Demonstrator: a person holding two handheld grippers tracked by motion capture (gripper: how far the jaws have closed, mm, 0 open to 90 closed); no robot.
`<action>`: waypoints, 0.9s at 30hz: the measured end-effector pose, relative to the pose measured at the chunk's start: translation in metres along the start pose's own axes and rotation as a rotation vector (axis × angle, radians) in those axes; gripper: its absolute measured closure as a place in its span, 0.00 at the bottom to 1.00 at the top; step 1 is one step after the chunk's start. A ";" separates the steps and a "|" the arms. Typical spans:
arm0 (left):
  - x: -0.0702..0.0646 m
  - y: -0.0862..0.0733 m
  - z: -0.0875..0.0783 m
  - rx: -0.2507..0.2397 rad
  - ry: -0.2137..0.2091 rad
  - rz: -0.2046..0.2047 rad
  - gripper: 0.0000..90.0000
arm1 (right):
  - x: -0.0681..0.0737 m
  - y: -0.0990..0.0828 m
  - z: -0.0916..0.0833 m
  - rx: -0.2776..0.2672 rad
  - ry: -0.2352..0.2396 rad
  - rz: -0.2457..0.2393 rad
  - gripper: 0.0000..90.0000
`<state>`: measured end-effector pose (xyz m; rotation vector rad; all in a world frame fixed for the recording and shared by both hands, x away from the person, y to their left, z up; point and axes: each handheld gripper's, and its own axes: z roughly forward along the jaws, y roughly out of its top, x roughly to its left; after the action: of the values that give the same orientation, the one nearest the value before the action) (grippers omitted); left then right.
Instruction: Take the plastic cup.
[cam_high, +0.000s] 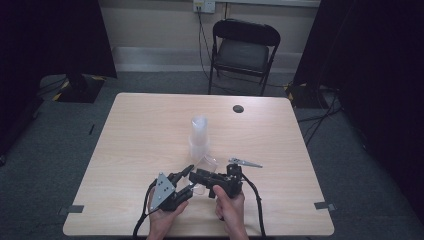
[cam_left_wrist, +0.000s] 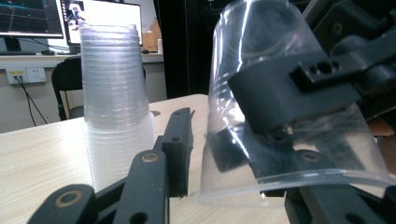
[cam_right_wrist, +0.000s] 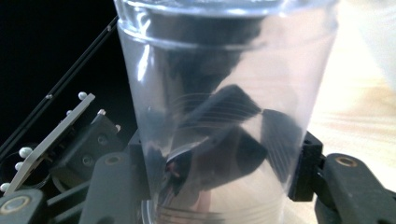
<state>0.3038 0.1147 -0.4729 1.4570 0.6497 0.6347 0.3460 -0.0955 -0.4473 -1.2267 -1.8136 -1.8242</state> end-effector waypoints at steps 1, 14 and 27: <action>0.000 0.000 0.000 0.000 0.000 0.000 0.70 | 0.000 0.000 0.000 0.000 0.000 0.000 0.48; 0.004 -0.002 -0.001 0.008 0.010 -0.064 0.87 | 0.001 -0.002 0.003 0.013 -0.035 -0.020 0.31; 0.006 -0.002 -0.003 0.024 -0.011 -0.104 0.94 | 0.002 -0.002 0.004 -0.005 -0.071 -0.065 0.21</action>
<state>0.3057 0.1217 -0.4752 1.4384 0.7222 0.5393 0.3449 -0.0913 -0.4474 -1.2643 -1.9093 -1.8421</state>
